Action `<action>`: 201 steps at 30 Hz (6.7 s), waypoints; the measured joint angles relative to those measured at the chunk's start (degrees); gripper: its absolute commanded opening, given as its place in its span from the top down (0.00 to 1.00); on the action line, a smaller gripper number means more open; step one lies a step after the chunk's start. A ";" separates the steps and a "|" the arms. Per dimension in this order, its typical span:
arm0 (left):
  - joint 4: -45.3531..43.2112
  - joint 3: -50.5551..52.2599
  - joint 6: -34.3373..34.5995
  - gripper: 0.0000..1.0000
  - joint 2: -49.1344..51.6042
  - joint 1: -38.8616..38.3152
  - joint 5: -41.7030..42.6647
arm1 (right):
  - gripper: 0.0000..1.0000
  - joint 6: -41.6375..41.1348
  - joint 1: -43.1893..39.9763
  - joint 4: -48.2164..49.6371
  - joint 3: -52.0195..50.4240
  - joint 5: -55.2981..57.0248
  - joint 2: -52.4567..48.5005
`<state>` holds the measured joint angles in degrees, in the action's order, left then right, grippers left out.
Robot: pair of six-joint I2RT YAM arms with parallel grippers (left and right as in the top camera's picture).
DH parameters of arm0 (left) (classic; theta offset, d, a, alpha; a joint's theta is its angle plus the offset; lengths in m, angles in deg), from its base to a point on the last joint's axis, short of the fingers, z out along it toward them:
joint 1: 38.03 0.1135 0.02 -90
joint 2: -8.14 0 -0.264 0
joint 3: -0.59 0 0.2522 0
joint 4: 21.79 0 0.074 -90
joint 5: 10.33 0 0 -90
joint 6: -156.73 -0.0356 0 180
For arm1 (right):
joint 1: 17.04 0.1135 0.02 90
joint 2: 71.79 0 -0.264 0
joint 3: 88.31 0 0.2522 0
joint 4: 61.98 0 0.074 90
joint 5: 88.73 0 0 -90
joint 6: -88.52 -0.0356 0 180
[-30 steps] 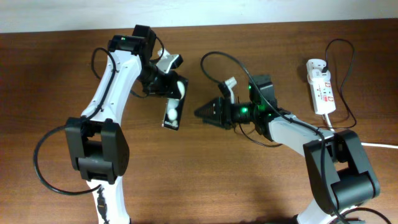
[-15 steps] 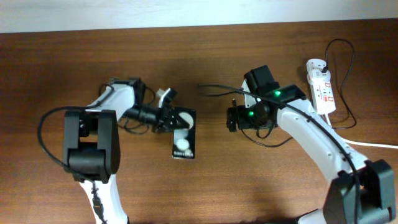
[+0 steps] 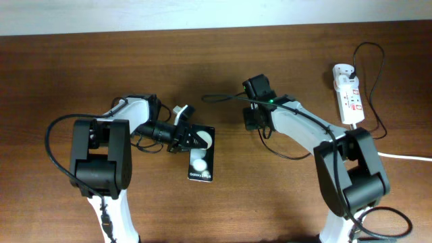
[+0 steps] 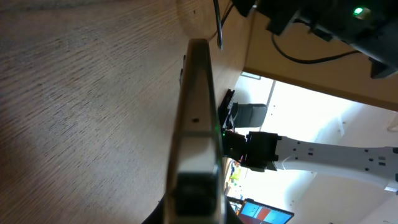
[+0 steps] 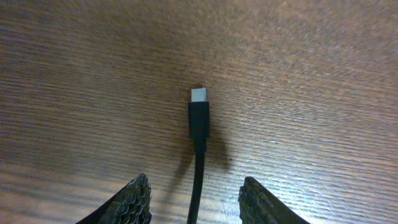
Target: Plug charger to phone and switch on socket
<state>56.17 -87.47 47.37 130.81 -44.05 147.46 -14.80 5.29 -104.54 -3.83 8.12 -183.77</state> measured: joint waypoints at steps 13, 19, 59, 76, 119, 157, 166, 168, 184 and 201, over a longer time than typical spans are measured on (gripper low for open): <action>-0.46 0.00 0.00 1.00 0.00 0.00 0.00 | 0.82 0.02 0.02 3.76 0.00 0.68 -1.77; -0.46 0.00 0.00 1.00 0.00 0.00 0.00 | 0.96 0.04 0.00 4.02 0.00 0.81 -1.77; -11.54 0.22 2.32 0.98 0.00 9.70 19.15 | 0.96 -26.05 31.30 -4.09 -7.54 -11.54 21.92; -12.02 0.22 6.38 0.98 0.00 9.70 19.26 | 0.96 -27.43 34.73 -6.34 -13.00 -7.32 29.83; -13.03 0.22 10.05 0.97 0.00 9.70 19.32 | 0.96 -27.47 34.77 11.28 -17.70 -1.73 28.89; -13.05 0.22 12.57 0.95 0.00 9.70 19.67 | 0.96 -31.04 34.77 10.40 -17.70 -2.75 28.89; -13.11 0.22 12.57 0.89 0.00 9.70 19.67 | 0.96 -31.01 34.77 10.88 -17.70 -3.23 28.89; -14.53 0.22 12.59 0.91 0.00 9.70 19.61 | 0.96 -30.99 34.71 10.88 -17.70 -2.80 28.89; -13.90 0.22 12.59 0.96 0.00 9.70 19.65 | 0.96 -30.82 34.23 11.10 -17.70 -1.07 28.89; -16.13 0.15 10.19 1.00 0.00 10.36 19.65 | 0.96 -30.84 34.29 15.85 -18.49 0.66 26.93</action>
<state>40.04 -87.32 57.56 130.81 -33.69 167.11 -45.64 39.58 -88.69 -22.32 8.77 -156.84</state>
